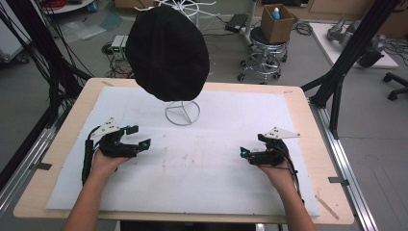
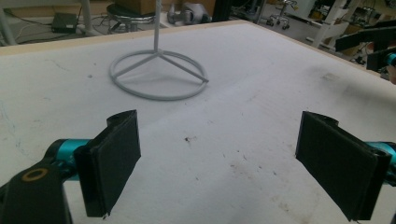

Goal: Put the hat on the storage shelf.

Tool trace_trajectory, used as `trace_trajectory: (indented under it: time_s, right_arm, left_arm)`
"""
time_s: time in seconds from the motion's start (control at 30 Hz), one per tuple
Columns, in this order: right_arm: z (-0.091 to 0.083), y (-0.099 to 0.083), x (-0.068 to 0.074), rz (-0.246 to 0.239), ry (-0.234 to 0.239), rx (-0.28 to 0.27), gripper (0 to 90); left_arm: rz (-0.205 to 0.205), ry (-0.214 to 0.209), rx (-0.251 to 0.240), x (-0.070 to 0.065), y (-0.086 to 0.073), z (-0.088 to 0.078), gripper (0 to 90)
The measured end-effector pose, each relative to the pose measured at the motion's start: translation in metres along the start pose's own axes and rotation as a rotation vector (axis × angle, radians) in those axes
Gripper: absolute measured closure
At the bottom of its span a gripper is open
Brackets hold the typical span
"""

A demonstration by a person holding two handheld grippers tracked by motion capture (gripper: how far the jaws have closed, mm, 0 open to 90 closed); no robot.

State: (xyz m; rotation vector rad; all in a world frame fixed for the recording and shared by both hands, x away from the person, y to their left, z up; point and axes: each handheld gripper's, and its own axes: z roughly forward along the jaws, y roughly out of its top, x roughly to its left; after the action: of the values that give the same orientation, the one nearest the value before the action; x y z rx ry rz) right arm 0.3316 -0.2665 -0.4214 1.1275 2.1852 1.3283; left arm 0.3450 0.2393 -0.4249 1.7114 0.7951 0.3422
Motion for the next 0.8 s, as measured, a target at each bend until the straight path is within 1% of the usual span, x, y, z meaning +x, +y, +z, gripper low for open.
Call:
trace_trajectory:
  time_s: [0.17,0.27,0.33,0.37,0.4,0.5,0.63,0.7,0.8]
  right_arm:
    - [0.0025,-0.0007,0.0028,-0.008,0.0,0.012,5.3]
    - [0.0034,-0.0002,0.0046,-0.015,0.004,0.011,5.3]
    - [0.0043,0.0006,0.0055,-0.012,0.006,0.011,5.3]
    - [0.0048,0.0008,0.0053,-0.019,0.006,0.011,5.3]
    - [0.0053,0.0009,0.0053,-0.018,0.009,0.012,5.3]
    - [0.0059,0.001,0.005,-0.013,0.009,0.014,5.3]
    - [0.0068,0.0014,0.0052,-0.017,0.008,0.012,5.3]
    - [0.0071,0.0016,0.0057,-0.017,0.009,0.013,5.3]
    - [0.0077,0.0017,0.0059,-0.023,0.007,0.014,5.3]
  left_arm:
    - [0.001,0.003,-0.004,-0.0015,0.0015,-0.0031,14.2]
    - [0.01,0.007,0.004,-0.0027,0.0018,-0.0036,14.2]
    - [0.004,0.002,0.007,-0.0033,0.0014,-0.0033,14.2]
    - [0.006,-0.002,0.013,-0.0035,0.0014,-0.003,14.2]
    - [0.007,0.0,0.015,-0.0038,0.001,-0.0026,14.2]
    - [0.002,-0.01,0.023,-0.0048,0.0004,-0.0024,14.2]
    - [0.006,-0.012,0.023,-0.005,0.0009,-0.0032,14.2]
    - [-0.005,-0.011,0.015,-0.0052,0.0008,-0.0032,14.3]
    - [-0.007,-0.007,0.016,-0.0044,0.0009,-0.0038,14.3]
